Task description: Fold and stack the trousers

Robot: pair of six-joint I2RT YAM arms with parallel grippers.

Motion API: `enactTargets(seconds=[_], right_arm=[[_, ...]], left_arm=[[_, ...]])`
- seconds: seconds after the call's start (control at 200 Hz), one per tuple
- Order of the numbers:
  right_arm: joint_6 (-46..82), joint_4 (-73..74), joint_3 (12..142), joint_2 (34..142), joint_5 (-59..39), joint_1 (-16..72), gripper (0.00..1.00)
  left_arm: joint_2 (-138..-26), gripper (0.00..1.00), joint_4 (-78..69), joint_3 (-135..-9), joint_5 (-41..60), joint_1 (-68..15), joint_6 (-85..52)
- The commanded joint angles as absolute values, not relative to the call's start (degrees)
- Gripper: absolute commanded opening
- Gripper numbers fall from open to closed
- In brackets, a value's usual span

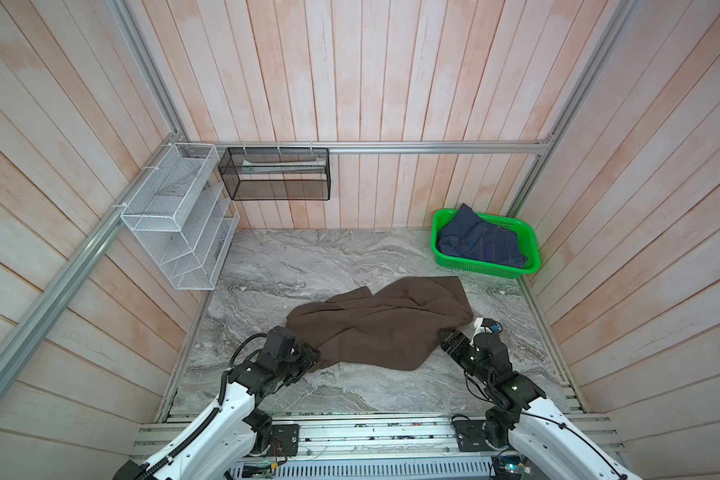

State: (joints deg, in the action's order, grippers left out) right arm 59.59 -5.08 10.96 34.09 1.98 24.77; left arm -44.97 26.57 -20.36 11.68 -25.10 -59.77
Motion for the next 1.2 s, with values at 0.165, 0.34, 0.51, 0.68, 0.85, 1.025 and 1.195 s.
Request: enactTargets(seconds=[0.165, 0.34, 0.51, 0.68, 0.85, 1.025, 1.195], right_arm=[[56.8, 5.3, 10.9, 41.3, -1.3, 22.4, 0.32], [53.9, -2.6, 16.7, 40.7, -0.9, 22.2, 0.0], [51.0, -24.6, 31.5, 34.1, 2.5, 22.4, 0.0], [48.0, -44.0, 49.3, 32.0, 6.8, 22.6, 0.0], [45.5, -48.6, 59.7, 37.3, 7.2, 22.6, 0.0], [42.9, -42.0, 59.8, 51.3, 6.0, 22.6, 0.0], [40.5, -38.5, 59.1, 66.7, 9.2, 22.6, 0.06]], left_arm=[[-41.0, 0.0, 29.5, -25.3, 8.8, -25.3, -56.3], [-36.3, 0.0, 41.0, -35.3, 3.1, -25.3, -50.8], [-34.1, 0.0, 51.7, -47.7, -2.1, -25.3, -46.4], [-34.1, 0.0, 58.6, -59.9, -3.6, -25.3, -43.0], [-38.3, 0.0, 59.4, -66.6, -2.8, -25.3, -38.6], [-47.2, 0.0, 52.6, -62.3, -2.0, -25.2, -34.9], [-57.5, 0.02, 45.8, -57.1, -1.7, -24.2, -33.3]])
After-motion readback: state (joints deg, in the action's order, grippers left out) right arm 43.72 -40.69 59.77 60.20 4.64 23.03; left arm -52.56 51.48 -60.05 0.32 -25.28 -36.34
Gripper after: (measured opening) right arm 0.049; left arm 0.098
